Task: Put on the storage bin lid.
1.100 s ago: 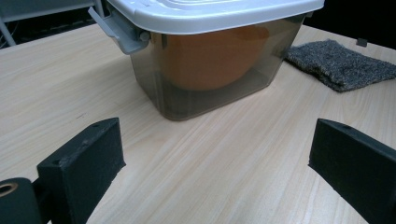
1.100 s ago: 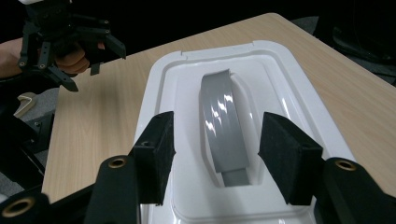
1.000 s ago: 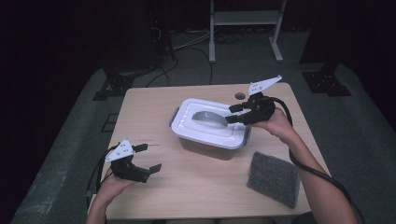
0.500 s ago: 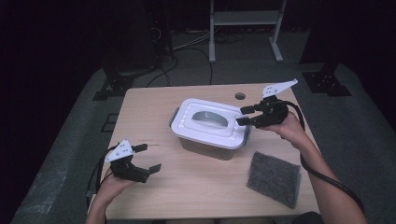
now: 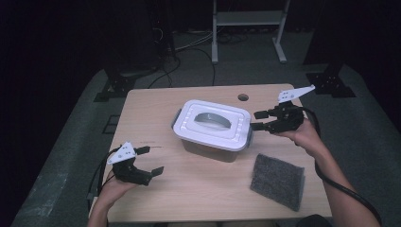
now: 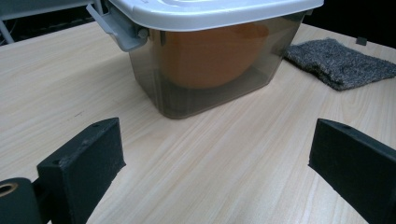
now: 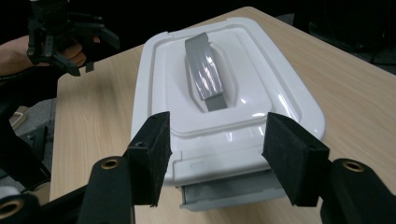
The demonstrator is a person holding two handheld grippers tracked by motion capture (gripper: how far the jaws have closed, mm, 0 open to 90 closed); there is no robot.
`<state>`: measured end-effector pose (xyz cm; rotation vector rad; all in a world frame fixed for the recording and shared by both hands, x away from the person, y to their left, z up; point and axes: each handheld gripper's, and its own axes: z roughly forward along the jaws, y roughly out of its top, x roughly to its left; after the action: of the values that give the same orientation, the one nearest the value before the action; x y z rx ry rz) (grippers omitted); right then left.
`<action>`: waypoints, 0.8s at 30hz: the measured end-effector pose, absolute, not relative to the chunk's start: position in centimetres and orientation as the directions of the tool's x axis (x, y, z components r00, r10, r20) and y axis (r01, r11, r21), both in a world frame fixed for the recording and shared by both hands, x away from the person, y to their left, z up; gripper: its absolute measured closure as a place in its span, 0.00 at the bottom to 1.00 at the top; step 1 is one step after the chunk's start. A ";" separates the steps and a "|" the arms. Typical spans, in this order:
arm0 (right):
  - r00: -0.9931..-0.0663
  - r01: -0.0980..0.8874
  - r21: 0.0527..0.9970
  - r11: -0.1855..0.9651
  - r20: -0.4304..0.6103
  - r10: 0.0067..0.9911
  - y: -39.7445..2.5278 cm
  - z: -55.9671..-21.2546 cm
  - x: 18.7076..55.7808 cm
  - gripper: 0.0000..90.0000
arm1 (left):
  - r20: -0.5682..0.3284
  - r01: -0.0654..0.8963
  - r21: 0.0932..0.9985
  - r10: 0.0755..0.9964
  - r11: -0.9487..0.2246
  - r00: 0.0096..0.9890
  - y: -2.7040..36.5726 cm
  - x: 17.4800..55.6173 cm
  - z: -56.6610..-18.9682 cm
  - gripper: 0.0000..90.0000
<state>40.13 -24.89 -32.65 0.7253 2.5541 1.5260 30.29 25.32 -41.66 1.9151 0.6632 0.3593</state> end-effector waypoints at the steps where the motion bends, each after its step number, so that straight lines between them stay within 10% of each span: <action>1: -0.882 0.361 0.846 0.392 0.173 0.439 -25.2 -32.9 40.0 0.45 | -0.048 0.288 0.904 0.595 -0.315 0.802 25.3 30.3 -41.7 0.03; 24: -0.850 0.415 0.834 0.364 0.212 0.483 -28.3 -35.6 38.4 0.42 | -0.048 0.288 0.904 0.594 -0.317 0.803 25.3 30.3 -41.7 0.03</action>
<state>38.35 -28.34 -35.55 0.8357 2.5370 1.5190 30.27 25.30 -41.72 1.9170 0.6642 0.3567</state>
